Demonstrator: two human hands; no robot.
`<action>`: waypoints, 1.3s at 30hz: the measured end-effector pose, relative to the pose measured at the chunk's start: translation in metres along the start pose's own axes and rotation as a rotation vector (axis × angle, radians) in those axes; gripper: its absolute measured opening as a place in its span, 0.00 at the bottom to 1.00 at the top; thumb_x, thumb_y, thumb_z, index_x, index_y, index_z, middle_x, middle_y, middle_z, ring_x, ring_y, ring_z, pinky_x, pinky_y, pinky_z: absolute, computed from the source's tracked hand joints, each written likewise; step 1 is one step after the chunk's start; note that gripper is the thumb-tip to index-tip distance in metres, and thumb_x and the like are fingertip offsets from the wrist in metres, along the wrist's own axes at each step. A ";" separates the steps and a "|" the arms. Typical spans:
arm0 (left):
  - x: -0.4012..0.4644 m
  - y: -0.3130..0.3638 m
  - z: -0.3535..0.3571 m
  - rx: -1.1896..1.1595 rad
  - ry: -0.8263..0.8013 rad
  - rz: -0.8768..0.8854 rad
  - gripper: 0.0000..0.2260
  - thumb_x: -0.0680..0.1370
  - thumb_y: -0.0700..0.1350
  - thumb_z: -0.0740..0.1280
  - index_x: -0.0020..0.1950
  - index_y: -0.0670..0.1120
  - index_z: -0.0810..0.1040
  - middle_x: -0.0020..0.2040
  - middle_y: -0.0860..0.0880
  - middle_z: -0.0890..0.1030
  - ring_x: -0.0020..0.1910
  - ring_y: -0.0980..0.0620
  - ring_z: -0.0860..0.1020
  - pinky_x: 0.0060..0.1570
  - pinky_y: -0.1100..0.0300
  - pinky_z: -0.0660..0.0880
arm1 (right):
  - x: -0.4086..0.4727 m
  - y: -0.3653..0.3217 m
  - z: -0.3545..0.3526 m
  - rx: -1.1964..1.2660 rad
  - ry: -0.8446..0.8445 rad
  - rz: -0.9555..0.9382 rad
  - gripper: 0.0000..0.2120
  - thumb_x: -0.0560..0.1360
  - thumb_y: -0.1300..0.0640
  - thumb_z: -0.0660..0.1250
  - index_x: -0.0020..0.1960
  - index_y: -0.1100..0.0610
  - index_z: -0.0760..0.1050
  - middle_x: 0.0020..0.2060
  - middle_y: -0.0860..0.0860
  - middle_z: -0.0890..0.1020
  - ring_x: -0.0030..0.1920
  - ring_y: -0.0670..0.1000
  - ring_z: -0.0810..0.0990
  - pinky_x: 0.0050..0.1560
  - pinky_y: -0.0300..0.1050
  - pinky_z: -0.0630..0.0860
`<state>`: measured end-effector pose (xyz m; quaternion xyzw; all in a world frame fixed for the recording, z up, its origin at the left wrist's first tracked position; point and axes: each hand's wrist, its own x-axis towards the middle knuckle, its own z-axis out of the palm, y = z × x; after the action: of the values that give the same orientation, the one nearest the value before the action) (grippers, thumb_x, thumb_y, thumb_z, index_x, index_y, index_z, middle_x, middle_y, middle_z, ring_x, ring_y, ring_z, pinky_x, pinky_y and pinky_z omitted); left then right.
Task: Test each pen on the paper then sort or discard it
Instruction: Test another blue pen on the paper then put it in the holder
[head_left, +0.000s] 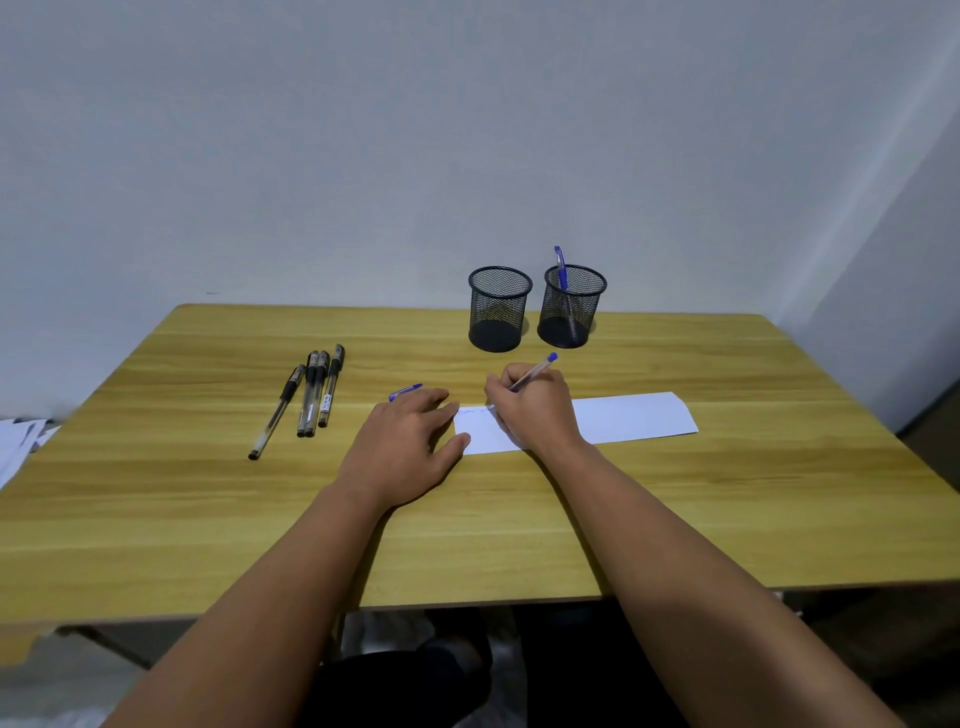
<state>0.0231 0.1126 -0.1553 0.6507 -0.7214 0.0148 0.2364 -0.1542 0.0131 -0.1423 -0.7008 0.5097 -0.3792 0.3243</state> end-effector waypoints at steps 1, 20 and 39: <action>0.000 0.000 0.000 0.002 -0.001 0.000 0.25 0.78 0.62 0.61 0.68 0.50 0.79 0.69 0.51 0.77 0.69 0.50 0.73 0.64 0.48 0.73 | 0.000 -0.001 0.000 0.002 0.006 0.001 0.19 0.76 0.49 0.69 0.32 0.60 0.72 0.27 0.58 0.81 0.32 0.64 0.83 0.34 0.62 0.83; 0.000 0.001 -0.001 -0.001 0.004 0.005 0.24 0.78 0.62 0.61 0.67 0.49 0.80 0.69 0.50 0.78 0.68 0.49 0.74 0.63 0.47 0.74 | 0.000 -0.001 -0.001 0.020 0.065 -0.003 0.19 0.76 0.56 0.69 0.32 0.62 0.68 0.28 0.64 0.75 0.30 0.65 0.77 0.29 0.53 0.76; 0.000 0.002 -0.001 -0.004 0.001 0.004 0.25 0.78 0.62 0.61 0.68 0.50 0.79 0.70 0.50 0.77 0.70 0.49 0.73 0.64 0.47 0.72 | -0.002 -0.002 -0.003 0.013 0.103 -0.025 0.21 0.77 0.59 0.68 0.28 0.55 0.64 0.24 0.52 0.69 0.28 0.54 0.69 0.31 0.46 0.69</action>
<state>0.0215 0.1134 -0.1536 0.6490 -0.7225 0.0140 0.2379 -0.1560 0.0150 -0.1398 -0.6846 0.5147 -0.4219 0.2973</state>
